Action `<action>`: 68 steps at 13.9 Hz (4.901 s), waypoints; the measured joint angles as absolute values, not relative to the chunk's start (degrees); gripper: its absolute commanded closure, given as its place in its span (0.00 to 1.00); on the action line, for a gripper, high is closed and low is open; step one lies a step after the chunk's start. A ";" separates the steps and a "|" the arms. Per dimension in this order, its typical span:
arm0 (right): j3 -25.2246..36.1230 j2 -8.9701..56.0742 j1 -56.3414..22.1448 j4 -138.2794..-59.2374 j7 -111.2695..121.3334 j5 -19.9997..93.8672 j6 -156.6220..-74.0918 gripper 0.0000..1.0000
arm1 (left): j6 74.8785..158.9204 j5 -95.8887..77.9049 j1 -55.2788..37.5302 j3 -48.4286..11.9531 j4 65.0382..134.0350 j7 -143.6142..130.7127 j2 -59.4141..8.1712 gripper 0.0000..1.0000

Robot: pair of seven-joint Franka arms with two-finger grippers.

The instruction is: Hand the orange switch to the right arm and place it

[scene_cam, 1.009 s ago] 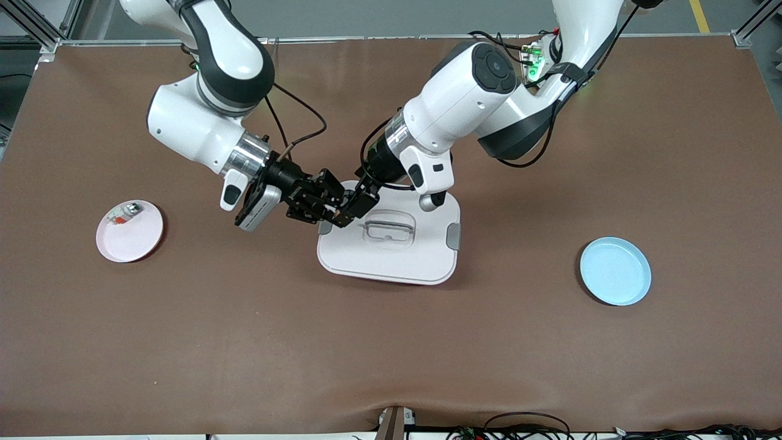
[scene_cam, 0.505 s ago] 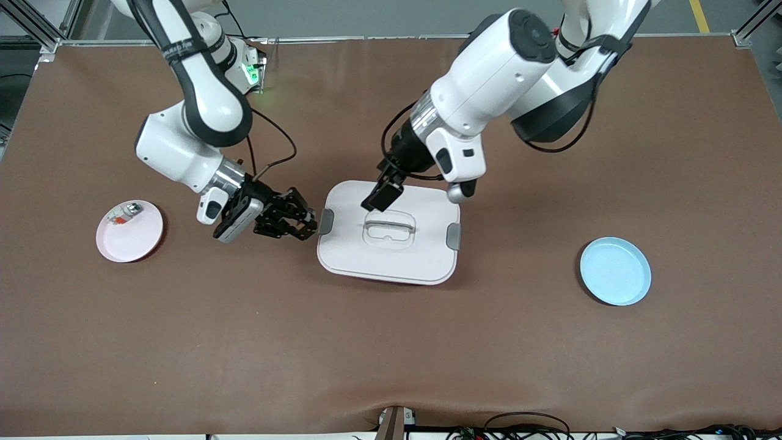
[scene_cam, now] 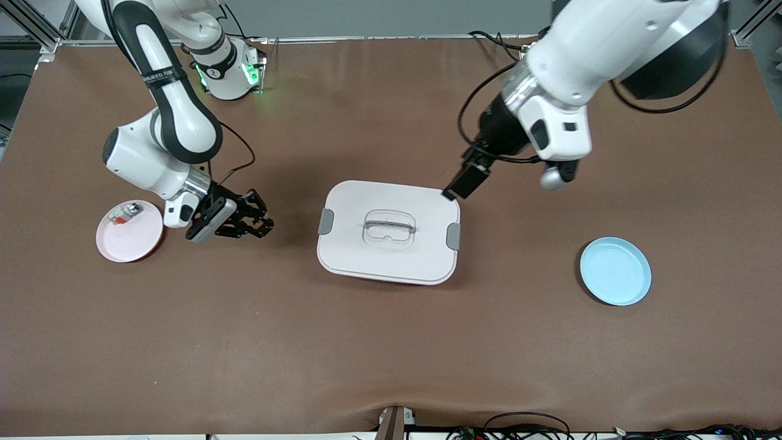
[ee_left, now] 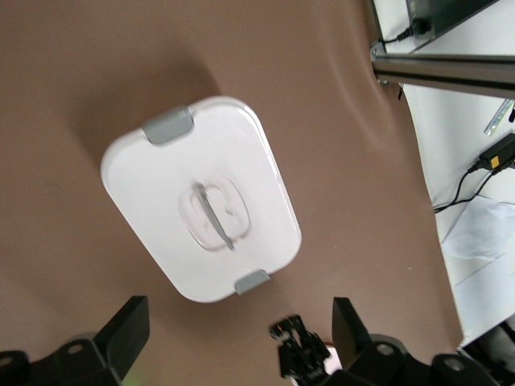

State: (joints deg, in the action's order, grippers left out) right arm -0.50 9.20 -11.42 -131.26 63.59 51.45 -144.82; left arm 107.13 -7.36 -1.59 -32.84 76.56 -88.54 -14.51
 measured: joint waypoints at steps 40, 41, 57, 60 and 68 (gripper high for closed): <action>-0.21 23.20 19.73 -131.43 100.79 -6.90 -159.90 1.00 | 99.88 -2.98 29.37 -31.64 98.42 -1.05 5.40 0.00; -0.21 23.52 19.73 -131.18 100.79 -6.91 -159.91 0.27 | 99.88 -2.98 29.39 -31.63 98.40 -1.05 5.19 0.00; -0.99 21.70 18.72 -122.75 92.87 -6.91 -142.85 0.00 | 99.90 -2.98 15.25 -17.69 97.23 -0.87 4.07 0.00; -1.18 18.45 16.56 -121.50 83.19 -6.93 -136.10 0.00 | 99.90 -2.98 8.10 -10.12 97.22 -0.87 3.95 0.00; -1.48 9.48 13.46 -111.42 59.63 -6.96 -112.18 0.00 | 99.90 -2.98 5.67 -7.51 97.04 -0.81 3.35 0.00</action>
State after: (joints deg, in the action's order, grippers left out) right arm -1.48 9.48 13.46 -111.42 59.63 -6.96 -112.18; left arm 99.90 -2.98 5.67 -7.51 97.04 -0.81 3.35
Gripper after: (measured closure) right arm 0.000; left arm 0.000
